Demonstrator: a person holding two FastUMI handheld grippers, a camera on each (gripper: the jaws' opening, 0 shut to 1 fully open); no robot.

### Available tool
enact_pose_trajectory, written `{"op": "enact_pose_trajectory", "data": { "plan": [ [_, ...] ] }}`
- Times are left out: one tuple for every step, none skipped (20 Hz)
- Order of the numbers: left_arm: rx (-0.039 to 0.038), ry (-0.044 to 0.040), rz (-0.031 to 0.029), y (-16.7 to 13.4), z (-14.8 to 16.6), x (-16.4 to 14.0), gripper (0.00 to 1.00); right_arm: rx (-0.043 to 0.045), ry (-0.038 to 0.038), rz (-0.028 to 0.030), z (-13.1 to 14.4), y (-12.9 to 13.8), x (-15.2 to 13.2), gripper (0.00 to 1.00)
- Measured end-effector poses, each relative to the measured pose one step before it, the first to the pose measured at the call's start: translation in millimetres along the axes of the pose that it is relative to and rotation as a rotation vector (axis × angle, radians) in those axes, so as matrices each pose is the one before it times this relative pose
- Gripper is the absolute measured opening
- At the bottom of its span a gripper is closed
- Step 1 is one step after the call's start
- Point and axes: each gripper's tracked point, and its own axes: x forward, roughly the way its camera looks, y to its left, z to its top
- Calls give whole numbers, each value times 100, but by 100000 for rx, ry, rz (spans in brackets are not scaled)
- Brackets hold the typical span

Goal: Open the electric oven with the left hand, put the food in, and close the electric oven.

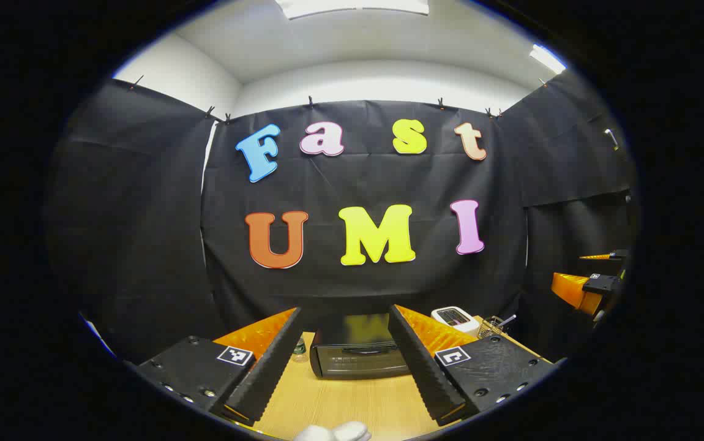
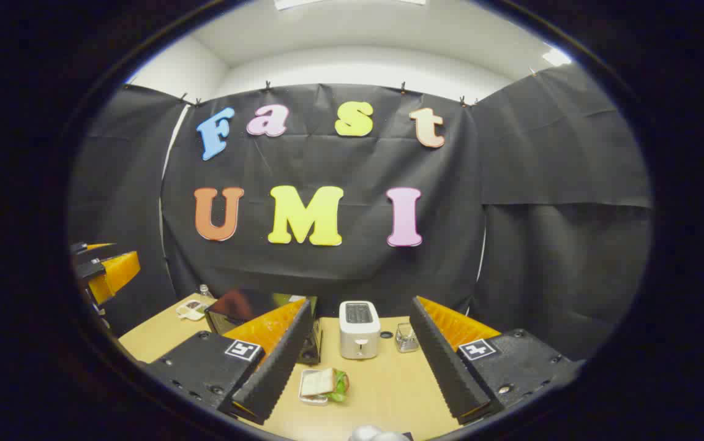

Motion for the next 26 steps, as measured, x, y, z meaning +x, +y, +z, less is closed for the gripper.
{"op": "enact_pose_trajectory", "data": {
  "plan": [
    [615, 78, 1009, 264, -102, -57, 92, -273, 425, 956, -100, 190, 209, 100],
    [752, -255, 307, 41, -32, 78, 94, -405, 497, 605, -31, 225, 153, 100],
    [1007, 407, 654, 141, -303, 155, 94, -419, 133, 638, -105, 170, 173, 100],
    [710, 356, 648, 194, -224, 63, 94, -610, -87, 507, 45, 185, 29, 100],
    [145, 151, 394, 91, -4, 92, 94, -908, 254, 122, -179, -3, 112, 100],
    [-452, 26, 224, 99, -35, 52, 94, -767, -1, 143, -7, 42, 4, 100],
    [-571, 291, 259, 84, -95, 106, 94, -380, 96, -61, -121, 0, 58, 100],
    [-593, 157, 231, 99, -70, 185, 94, -43, -32, 301, 42, 15, 77, 100],
    [-179, -40, 667, 149, 3, 121, 94, -168, 280, -28, -144, 10, -15, 100],
    [406, 137, 396, 141, -42, 116, 94, -188, -55, -104, 85, -106, 94, 100],
    [440, -200, 255, 62, 53, 76, 94, -158, 209, -268, -56, -150, 70, 100],
    [449, -673, 269, 71, 165, 175, 94, -31, -16, -33, 64, -23, 142, 100],
    [525, -82, 241, 41, -236, 102, 95, -10, 77, -164, -54, -47, 62, 100],
    [422, 219, -4, -65, -182, 127, 94, -78, 169, -58, 33, -5, 59, 100],
    [231, 318, -10, -115, -218, 193, 94, -62, 162, -31, -148, -110, 50, 94],
    [100, 79, 140, -50, -149, 226, 94, -86, 231, -6, -49, -68, 134, 100],
    [-146, 672, -258, -75, -274, 398, 94, -98, 2, 97, -7, -11, -17, 100],
    [-470, 969, -438, -279, -374, 347, 94, -371, 233, 127, 10, -73, 89, 100],
    [-451, 623, -519, -270, -349, 299, 94, -288, 67, 270, -98, -83, 168, 100],
    [25, 824, -343, -319, -389, 527, 94, 409, -591, 714, 131, -61, 109, 94],
    [228, 564, -425, -275, -345, 596, 94, 566, -358, 487, 91, -76, 114, 100],
    [316, 557, -549, -445, -446, 659, 94, 117, -84, 111, 25, -218, 188, 94],
    [242, 193, -495, -469, -329, 873, 94, -90, -187, -549, -23, -405, 105, 100],
    [-401, 1141, -656, -497, -578, 874, 94, -77, -73, -618, 52, -508, 206, 100],
    [-556, 1686, -943, -609, -633, 840, 94, -22, 269, -630, -49, -399, 81, 100],
    [-1132, 1428, -592, -566, -765, 1022, 95, 192, 152, -760, -20, -531, 196, 100]
  ]
}}
